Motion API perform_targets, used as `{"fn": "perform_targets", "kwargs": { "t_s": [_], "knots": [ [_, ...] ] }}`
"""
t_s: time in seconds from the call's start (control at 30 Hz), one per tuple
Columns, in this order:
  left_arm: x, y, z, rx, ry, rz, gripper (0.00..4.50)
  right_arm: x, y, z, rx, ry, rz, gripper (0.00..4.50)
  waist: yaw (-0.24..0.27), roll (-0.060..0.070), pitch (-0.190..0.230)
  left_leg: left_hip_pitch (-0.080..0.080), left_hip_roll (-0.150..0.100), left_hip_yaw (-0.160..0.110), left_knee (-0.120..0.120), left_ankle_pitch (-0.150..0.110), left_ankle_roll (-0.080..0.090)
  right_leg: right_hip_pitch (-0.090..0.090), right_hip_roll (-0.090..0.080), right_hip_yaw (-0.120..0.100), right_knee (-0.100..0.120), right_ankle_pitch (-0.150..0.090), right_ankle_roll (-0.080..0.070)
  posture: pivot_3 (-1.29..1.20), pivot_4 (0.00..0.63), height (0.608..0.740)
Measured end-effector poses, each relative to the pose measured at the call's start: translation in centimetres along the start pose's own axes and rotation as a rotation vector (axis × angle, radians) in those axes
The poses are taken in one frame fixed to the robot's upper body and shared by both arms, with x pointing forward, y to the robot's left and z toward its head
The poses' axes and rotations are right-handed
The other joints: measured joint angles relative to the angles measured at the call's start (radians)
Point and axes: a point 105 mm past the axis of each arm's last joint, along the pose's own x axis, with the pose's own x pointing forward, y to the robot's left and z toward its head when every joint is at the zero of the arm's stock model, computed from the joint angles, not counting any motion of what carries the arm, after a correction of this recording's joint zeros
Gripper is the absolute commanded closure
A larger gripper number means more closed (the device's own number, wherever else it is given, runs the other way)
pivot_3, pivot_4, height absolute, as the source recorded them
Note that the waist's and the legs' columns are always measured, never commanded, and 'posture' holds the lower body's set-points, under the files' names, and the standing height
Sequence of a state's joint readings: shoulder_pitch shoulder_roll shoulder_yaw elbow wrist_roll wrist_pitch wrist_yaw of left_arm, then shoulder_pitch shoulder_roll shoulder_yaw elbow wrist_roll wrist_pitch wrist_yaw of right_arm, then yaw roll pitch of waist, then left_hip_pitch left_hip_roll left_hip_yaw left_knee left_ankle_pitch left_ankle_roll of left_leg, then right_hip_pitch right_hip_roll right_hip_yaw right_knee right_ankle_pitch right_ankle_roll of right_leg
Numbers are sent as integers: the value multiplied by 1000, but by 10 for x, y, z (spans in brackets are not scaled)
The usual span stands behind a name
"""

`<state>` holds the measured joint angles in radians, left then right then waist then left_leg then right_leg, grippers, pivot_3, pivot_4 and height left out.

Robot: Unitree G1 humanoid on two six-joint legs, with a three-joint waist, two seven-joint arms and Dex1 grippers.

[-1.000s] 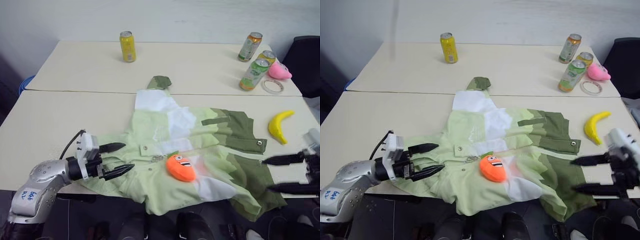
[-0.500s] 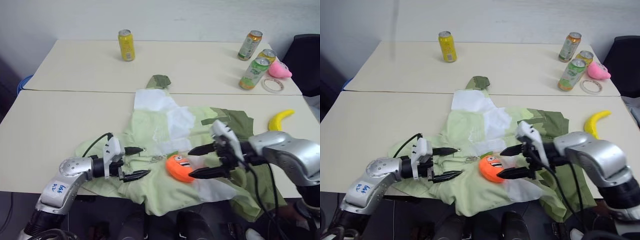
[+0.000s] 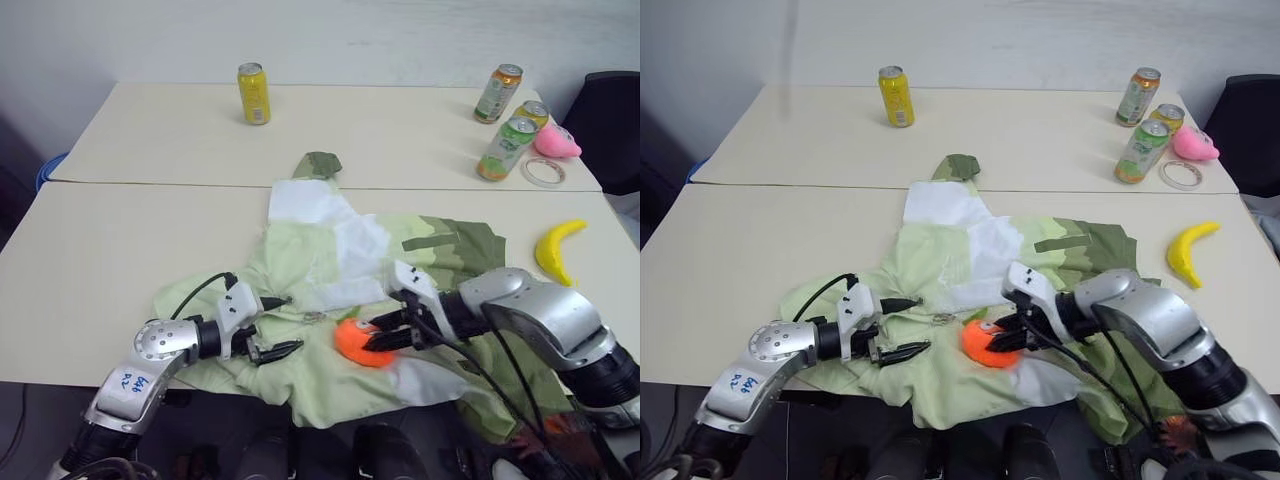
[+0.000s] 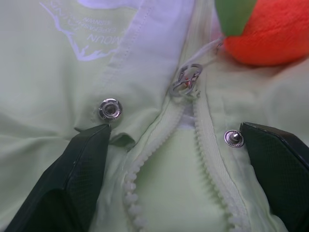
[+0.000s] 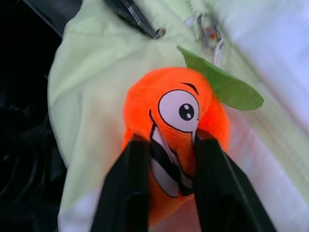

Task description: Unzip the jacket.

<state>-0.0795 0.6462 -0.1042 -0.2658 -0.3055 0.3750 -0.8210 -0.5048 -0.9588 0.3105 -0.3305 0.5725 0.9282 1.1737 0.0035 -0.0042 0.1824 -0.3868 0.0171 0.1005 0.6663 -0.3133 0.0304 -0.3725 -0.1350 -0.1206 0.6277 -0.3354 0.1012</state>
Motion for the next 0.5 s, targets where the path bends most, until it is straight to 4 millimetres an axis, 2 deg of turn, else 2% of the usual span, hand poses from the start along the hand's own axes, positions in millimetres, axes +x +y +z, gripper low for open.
{"fn": "perform_targets", "kwargs": {
  "t_s": [0.03,0.13,0.27,0.4,0.5],
  "knots": [
    [-2,0,-1,0,4,2,0,-12,-3,-5,12,12,-18,4472,-1,0,0,0,0,0,0,0,0,0,0,0,0,0,0,0,150,740],
    [-5,1,-3,3,21,5,0,-44,-14,-18,40,7,-95,4489,-4,0,0,2,1,0,0,0,0,2,0,0,-1,0,0,0,150,740],
    [-9,2,-6,15,43,2,0,-91,-34,-50,92,72,-260,4489,-5,3,-2,4,1,1,-1,0,0,4,0,0,-2,0,0,0,150,740],
    [-12,5,-12,32,71,10,0,-144,-60,-82,174,106,-496,4489,-7,5,-3,19,2,3,-5,-2,-1,17,0,1,-6,0,0,0,150,740],
    [-12,7,-14,29,71,16,0,-179,-76,-107,222,136,-692,4489,-8,10,-7,19,3,4,-5,-3,-2,16,1,2,-6,0,0,0,150,740]
  ]
}}
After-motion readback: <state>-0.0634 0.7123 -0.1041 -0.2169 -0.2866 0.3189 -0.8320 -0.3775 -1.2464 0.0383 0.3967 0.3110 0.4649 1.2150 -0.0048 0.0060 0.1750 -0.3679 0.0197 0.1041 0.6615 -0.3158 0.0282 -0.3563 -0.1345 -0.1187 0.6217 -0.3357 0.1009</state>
